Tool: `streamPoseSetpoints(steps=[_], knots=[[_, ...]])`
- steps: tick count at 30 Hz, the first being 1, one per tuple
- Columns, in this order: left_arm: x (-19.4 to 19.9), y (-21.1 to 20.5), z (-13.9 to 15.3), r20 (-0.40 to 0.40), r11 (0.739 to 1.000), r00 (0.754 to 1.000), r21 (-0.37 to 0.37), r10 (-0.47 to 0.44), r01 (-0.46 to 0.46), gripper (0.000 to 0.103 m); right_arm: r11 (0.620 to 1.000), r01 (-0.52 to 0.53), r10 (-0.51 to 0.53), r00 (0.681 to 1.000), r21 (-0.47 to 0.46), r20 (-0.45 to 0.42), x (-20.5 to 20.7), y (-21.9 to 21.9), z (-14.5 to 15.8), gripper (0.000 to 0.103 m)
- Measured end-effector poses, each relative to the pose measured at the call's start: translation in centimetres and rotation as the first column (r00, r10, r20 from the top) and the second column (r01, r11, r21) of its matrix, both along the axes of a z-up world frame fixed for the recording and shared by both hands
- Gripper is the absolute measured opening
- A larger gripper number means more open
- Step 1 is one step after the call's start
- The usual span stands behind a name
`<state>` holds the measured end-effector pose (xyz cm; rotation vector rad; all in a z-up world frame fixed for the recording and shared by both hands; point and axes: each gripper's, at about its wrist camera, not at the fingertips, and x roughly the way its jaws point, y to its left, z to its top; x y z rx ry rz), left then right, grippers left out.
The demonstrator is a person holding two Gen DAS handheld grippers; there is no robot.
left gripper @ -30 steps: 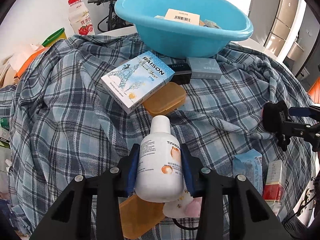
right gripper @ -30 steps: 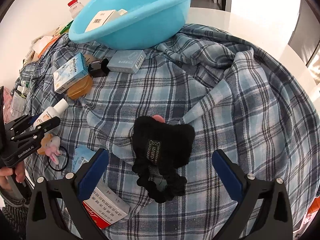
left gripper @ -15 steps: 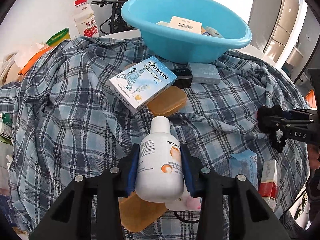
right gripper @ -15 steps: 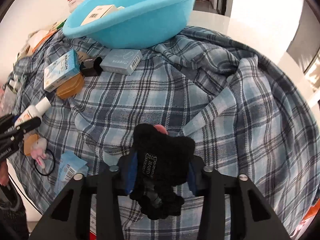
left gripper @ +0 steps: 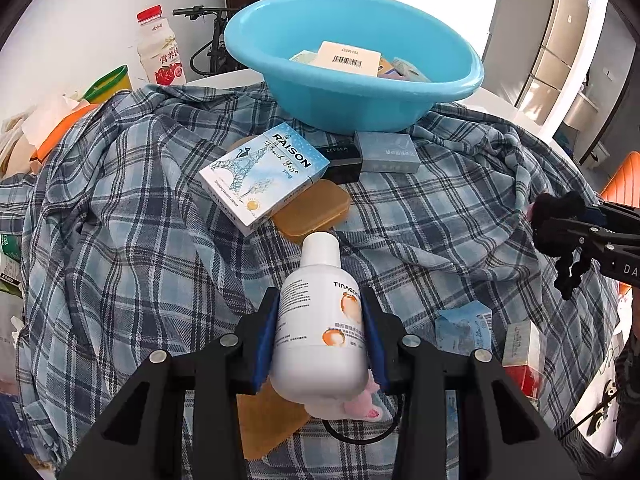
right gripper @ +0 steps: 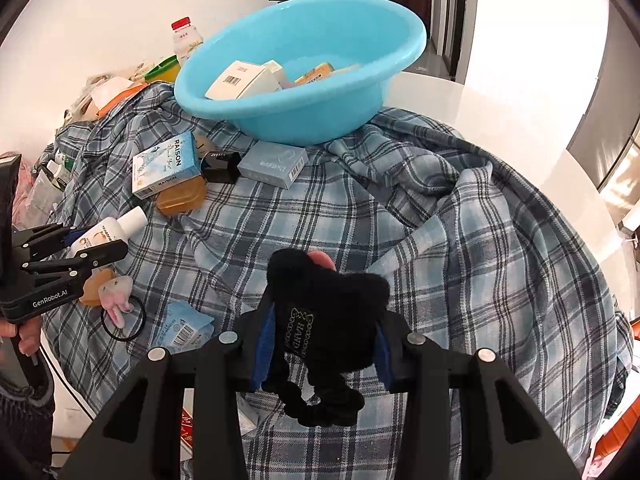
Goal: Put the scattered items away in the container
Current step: 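Lift the white bottle with the left tool while the right tool lifts the glove, then carry the bottle and glove over the blue basin with both tools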
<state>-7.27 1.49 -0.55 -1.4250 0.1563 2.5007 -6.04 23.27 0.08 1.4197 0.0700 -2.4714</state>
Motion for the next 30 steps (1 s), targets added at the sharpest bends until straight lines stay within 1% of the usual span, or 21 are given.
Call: streamPoseSetpoints(steps=[6, 9, 12, 16, 21, 24, 26, 30], knots=[[0.1, -0.1, 0.1, 0.003, 1.000, 1.000, 0.000, 0.010, -0.010, 0.042, 1.000, -0.001, 0.002, 1.000, -0.011, 0.022, 0.1, 0.3, -0.5, 0.040], [0.1, -0.2, 0.7, -0.010, 1.000, 1.000, -0.001, 0.014, -0.014, 0.042, 1.000, 0.001, -0.001, 1.000, -0.023, 0.009, 0.1, 0.3, 0.1, 0.040], [0.0, -0.2, 2.3, -0.043, 1.000, 0.999, 0.003, 0.010, -0.010, 0.042, 0.999, 0.003, -0.004, 0.999, -0.042, -0.039, 0.4, 0.5, 2.1, 0.040], [0.3, -0.8, 6.0, -0.125, 0.999, 0.992, 0.029, 0.022, -0.019, 0.042, 0.997, 0.008, -0.020, 0.988, -0.081, -0.152, 1.4, 1.2, 6.4, 0.040], [1.1, -1.6, 11.2, -0.251, 0.998, 0.967, 0.062, 0.047, -0.033, 0.042, 0.990, -0.001, -0.039, 0.958, -0.142, -0.283, 3.1, 2.1, 11.8, 0.040], [1.7, -1.6, 13.2, -0.293, 0.997, 0.955, 0.072, 0.048, -0.028, 0.042, 0.988, -0.021, -0.035, 0.936, -0.155, -0.350, 4.3, 2.4, 14.3, 0.040], [2.1, -1.5, 14.1, -0.312, 0.997, 0.949, 0.073, 0.039, -0.016, 0.042, 0.987, -0.036, -0.025, 0.928, -0.155, -0.372, 4.7, 2.4, 15.2, 0.041], [2.7, -1.1, 14.7, -0.323, 0.997, 0.946, 0.072, 0.023, 0.001, 0.042, 0.986, -0.036, -0.024, 0.934, -0.160, -0.357, 4.8, 2.5, 15.0, 0.041]])
